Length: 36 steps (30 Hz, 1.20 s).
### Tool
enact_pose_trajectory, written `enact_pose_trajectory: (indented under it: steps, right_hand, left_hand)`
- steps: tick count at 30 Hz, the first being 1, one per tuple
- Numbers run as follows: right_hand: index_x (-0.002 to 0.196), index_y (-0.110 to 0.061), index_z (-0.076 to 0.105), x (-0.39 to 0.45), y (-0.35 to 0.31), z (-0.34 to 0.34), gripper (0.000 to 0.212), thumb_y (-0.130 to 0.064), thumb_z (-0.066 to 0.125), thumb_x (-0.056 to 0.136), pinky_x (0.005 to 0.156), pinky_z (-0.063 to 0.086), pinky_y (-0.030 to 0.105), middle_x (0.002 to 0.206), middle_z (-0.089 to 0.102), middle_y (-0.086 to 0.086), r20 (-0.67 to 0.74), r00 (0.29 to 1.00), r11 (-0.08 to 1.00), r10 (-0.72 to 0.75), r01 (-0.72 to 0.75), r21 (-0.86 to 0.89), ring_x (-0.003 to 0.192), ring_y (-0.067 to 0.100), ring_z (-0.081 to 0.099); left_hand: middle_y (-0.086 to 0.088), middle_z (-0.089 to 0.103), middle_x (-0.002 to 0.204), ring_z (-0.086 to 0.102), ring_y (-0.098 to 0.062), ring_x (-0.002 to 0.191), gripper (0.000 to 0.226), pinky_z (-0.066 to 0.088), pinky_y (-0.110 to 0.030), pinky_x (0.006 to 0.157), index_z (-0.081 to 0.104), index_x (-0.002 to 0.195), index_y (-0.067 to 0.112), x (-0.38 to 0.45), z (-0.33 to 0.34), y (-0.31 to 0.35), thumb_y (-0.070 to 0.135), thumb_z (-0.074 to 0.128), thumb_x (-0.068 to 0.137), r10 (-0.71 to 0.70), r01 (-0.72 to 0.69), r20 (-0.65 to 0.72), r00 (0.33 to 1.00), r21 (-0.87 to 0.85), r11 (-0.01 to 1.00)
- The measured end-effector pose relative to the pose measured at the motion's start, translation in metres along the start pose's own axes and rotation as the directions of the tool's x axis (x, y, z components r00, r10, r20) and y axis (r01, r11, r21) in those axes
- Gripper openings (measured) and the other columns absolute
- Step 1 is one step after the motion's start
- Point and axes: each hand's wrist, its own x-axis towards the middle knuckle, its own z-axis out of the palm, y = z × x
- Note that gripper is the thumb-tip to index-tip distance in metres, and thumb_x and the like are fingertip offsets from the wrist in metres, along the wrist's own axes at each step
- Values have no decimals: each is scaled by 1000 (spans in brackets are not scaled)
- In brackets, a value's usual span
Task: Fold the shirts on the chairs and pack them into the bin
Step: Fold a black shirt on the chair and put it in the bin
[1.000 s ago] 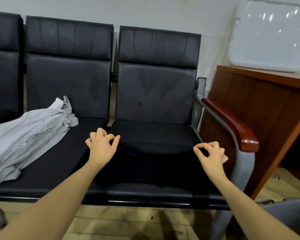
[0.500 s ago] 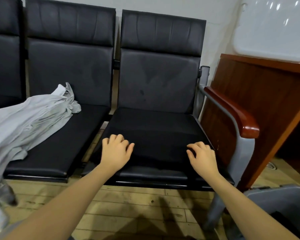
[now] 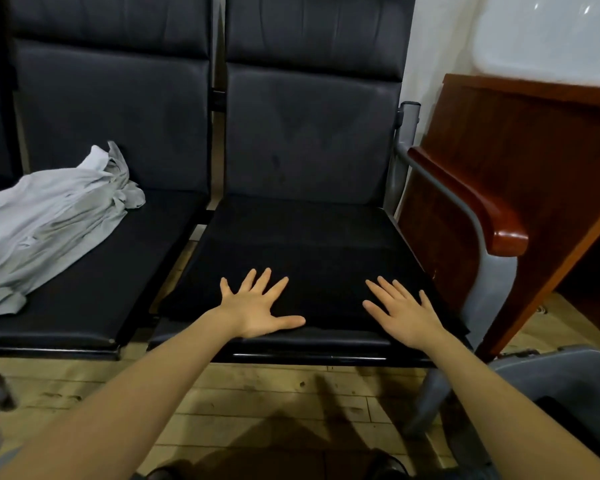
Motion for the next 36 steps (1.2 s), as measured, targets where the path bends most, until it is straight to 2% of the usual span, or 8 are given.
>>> enact_pose_trajectory:
  steps: [4, 7, 9, 16, 21, 25, 31, 36]
  right_hand:
    - [150, -40, 14, -2, -5, -4, 59, -62, 21, 96, 116, -2, 49, 160, 7, -11, 16, 1000, 997, 8, -9, 74, 148, 14, 2]
    - [148, -32, 27, 1, -20, -9, 55, -56, 27, 98, 117, 8, 44, 155, 26, -7, -108, 994, 997, -12, 20, 68, 143, 17, 23]
    - [145, -26, 35, 6, -34, -14, 51, -50, 31, 100, 115, 16, 40, 151, 34, -6, -197, 979, 996, -49, 63, 65, 137, 17, 34]
    - [141, -20, 43, 50, -83, -26, 43, -35, 40, 101, 111, 32, 36, 147, 40, -3, -272, 951, 932, -149, 227, 282, 133, 16, 40]
    - [150, -39, 14, 78, -91, -4, 54, -54, 24, 99, 118, -5, 44, 160, 5, -9, -53, 978, 977, -199, 202, 60, 148, 17, 0]
    - [148, -47, 7, 89, -84, -1, 55, -62, 15, 96, 116, -12, 45, 159, 0, -14, -45, 981, 982, -188, 188, 12, 147, 13, -6]
    - [149, -45, 14, 96, -82, -2, 54, -60, 21, 97, 118, -8, 43, 159, 6, -15, -63, 978, 979, -198, 200, 37, 147, 12, -1]
    - [148, -37, 28, 91, -93, -9, 50, -49, 33, 99, 118, 0, 35, 157, 19, -13, -179, 947, 953, -268, 288, 98, 145, 8, 11]
  left_hand:
    - [5, -7, 159, -10, -21, 146, 86, -9, -57, 111, 6, 149, 42, -7, -4, -3, 84, 27, 76, 39, -40, -15, 999, -92, 995]
    - [4, 30, 152, 24, -18, 140, 62, 11, -45, 113, 37, 142, 36, -5, -16, -11, 68, 33, 89, 16, -80, -219, 976, -286, 955]
    - [5, 42, 144, 37, -16, 132, 49, 20, -39, 111, 43, 139, 30, -2, -24, -17, 52, 38, 96, -16, -81, -362, 932, -250, 965]
    - [4, 32, 152, 21, -15, 142, 38, 20, -36, 114, 48, 137, 26, 29, -24, -42, 25, 39, 100, 1, -46, -391, 920, -105, 993]
    - [5, 13, 159, 6, -15, 146, 51, 8, -36, 117, 20, 150, 31, 53, -20, -42, 42, 31, 101, 13, -44, -305, 952, -95, 995]
    - [9, -5, 159, -7, -14, 146, 60, -3, -40, 118, 4, 149, 42, 61, -17, -78, 64, 17, 94, -169, 147, -187, 968, -128, 981]
    - [4, -4, 160, -4, -18, 147, 57, 3, -40, 119, 10, 150, 38, 59, -16, -106, 57, 22, 97, -289, 228, -236, 928, -255, 940]
    - [-17, 20, 153, 25, -34, 138, 56, 25, -43, 111, 14, 150, 29, 45, -18, -98, 47, 29, 99, -412, 303, -337, 847, -330, 894]
